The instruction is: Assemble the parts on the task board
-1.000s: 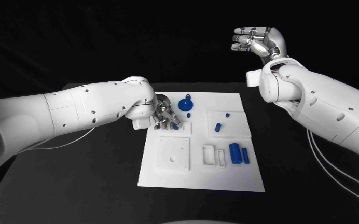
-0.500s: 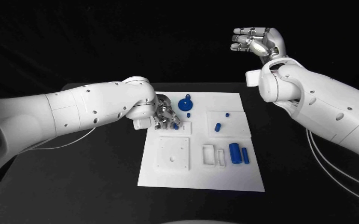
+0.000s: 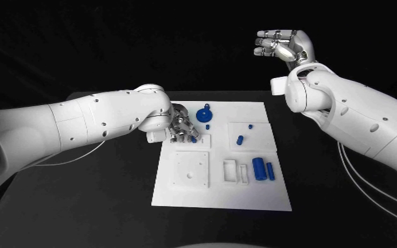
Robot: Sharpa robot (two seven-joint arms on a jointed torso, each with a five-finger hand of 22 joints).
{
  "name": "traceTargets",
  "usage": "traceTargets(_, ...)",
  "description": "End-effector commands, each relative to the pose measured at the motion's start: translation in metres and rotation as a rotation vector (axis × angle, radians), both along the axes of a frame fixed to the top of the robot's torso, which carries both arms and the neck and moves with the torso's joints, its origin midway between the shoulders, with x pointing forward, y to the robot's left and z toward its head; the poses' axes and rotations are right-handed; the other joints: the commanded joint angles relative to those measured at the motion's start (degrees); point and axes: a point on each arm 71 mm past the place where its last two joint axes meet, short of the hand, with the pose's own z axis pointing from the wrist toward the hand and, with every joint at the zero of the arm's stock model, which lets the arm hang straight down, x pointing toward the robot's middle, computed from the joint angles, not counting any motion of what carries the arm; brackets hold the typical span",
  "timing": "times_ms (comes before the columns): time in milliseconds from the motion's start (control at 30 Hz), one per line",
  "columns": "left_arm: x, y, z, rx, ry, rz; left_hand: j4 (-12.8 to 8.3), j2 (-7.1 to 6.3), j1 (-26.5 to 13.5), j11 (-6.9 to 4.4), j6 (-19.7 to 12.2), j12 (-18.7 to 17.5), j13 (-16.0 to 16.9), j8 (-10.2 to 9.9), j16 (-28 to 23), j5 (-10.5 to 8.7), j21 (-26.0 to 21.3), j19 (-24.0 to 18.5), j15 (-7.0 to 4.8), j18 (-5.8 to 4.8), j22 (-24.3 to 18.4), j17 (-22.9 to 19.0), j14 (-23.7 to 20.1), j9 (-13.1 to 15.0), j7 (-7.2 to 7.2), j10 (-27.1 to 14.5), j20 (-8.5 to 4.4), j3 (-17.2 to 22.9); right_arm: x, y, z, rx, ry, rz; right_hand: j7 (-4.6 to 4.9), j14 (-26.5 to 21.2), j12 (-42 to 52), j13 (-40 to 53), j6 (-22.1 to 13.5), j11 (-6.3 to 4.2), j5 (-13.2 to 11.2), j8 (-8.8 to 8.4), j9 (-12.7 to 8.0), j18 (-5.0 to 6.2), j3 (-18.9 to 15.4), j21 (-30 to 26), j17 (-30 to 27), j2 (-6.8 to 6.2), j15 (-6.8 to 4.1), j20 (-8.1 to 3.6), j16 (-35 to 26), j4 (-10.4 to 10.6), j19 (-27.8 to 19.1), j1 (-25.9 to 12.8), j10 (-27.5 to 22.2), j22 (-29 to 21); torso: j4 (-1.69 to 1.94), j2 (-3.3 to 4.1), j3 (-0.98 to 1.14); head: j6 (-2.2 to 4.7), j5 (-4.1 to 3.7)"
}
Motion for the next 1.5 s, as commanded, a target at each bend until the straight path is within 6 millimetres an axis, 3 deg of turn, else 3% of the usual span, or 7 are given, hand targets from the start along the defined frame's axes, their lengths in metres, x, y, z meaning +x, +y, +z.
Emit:
traceTargets(33,-0.002,0.004,-0.006,0.028,0.008,-0.005,1.2,-0.18,0.3,-1.85,7.8,0.2,0.0,-0.3,0.1,-2.19,-0.3,0.3,-0.26,0.59,1.0,-0.2,-0.1,0.0,-6.60,0.7,-0.05,-1.6,0.000,0.001,0.000,-0.002,0.000,0.017,0.04,-0.3,-0.2,0.0,-0.4,-0.01,0.3,-0.21,-0.1,-0.29,-0.2,0.0,-0.1,-0.12,-0.01,0.06,0.3,-0.2,-0.3,-0.5,-0.6,-0.1,0.03,-0.01,-0.01,0.02,-0.10)
traceTargets(400,-0.002,0.007,-0.005,0.020,-0.006,0.004,7.9,-3.58,-0.3,-1.90,8.1,-0.1,-0.3,-0.3,-0.2,-11.05,-0.8,0.6,-0.43,-0.18,1.0,-0.7,-0.2,-0.1,-6.74,0.7,-0.80,-6.7,0.000,0.000,-0.001,-0.003,0.002,0.014,0.09,-0.5,-0.2,0.0,-0.6,0.04,0.5,-0.21,-0.1,-0.31,-0.3,-0.1,-0.1,-0.22,0.06,0.15,0.3,-0.2,-0.5,-0.5,-0.7,-0.1,0.00,-0.01,-0.03,-0.04,-0.26)
traceTargets(833,-0.001,0.011,-0.004,0.007,-0.025,0.019,12.5,-6.23,-1.1,-1.90,8.5,0.0,-0.6,-0.3,-0.3,-17.04,-1.1,0.7,-0.49,-0.37,1.0,-0.9,-0.2,0.3,-6.67,0.8,-1.03,-5.3,0.000,0.000,-0.002,-0.003,0.003,0.013,0.14,-0.6,-0.1,0.0,-0.8,0.10,0.5,-0.20,-0.1,-0.30,-0.4,-0.2,-0.1,-0.26,0.11,0.22,0.3,-0.2,-0.5,-0.6,-0.9,-0.1,0.02,-0.03,-0.01,0.08,-0.29)
traceTargets(1000,-0.002,0.013,-0.002,-0.019,-0.024,0.036,15.4,-8.43,-2.3,-1.87,8.7,-0.1,-0.7,-0.3,-0.4,-21.64,-1.1,0.7,-0.54,-0.36,1.0,-1.0,-0.2,0.3,-6.65,0.8,-1.04,-3.6,0.000,-0.001,-0.003,-0.003,0.005,0.012,0.14,-0.6,-0.1,0.0,-0.8,0.10,0.5,-0.20,-0.1,-0.30,-0.4,-0.2,-0.1,-0.26,0.11,0.22,0.3,-0.2,-0.5,-0.6,-0.9,-0.1,0.07,-0.04,-0.02,0.23,-0.33)
traceTargets(1200,0.001,0.019,0.012,-0.109,-0.014,0.096,20.4,-11.96,-0.5,-1.64,7.8,-1.2,-1.3,-0.4,-1.6,-23.41,-1.8,0.5,-0.52,-0.47,0.9,-2.3,-0.5,-1.7,-6.25,0.8,-1.10,-2.5,0.000,-0.001,-0.005,-0.004,0.010,0.010,0.14,-0.6,-0.1,0.0,-0.8,0.10,0.5,-0.20,-0.1,-0.30,-0.4,-0.2,-0.1,-0.26,0.11,0.22,0.3,-0.2,-0.5,-0.6,-0.9,-0.1,-0.02,0.01,-0.01,0.69,-0.26)
traceTargets(1433,0.019,0.032,0.036,-0.164,-0.064,0.160,18.7,-11.00,0.3,-1.46,6.3,-2.2,-1.7,-0.4,-2.8,-20.58,-2.5,0.6,-0.64,-0.98,0.9,-3.7,-0.8,-3.2,-5.85,0.8,-1.81,-2.8,0.001,-0.003,-0.006,-0.005,0.012,0.007,0.14,-0.6,-0.1,0.0,-0.8,0.10,0.5,-0.20,-0.1,-0.30,-0.4,-0.2,-0.1,-0.26,0.11,0.22,0.3,-0.2,-0.5,-0.6,-0.9,-0.1,0.03,-0.04,0.02,1.62,0.01)
traceTargets(1500,0.026,0.037,0.043,-0.171,-0.085,0.184,18.2,-10.92,0.5,-0.96,3.2,-3.6,-2.1,-0.5,-4.2,-20.49,-3.0,0.5,-0.53,-1.81,0.8,-6.2,-1.5,-6.4,-4.95,0.7,-2.79,-2.7,0.001,-0.003,-0.007,-0.005,0.013,0.007,0.16,-0.7,-0.1,0.0,-0.9,0.11,0.5,-0.20,-0.1,-0.28,-0.4,-0.3,-0.1,-0.22,0.13,0.24,0.3,-0.3,-0.5,-0.6,-0.9,-0.1,-0.01,-0.03,0.01,1.83,0.11)
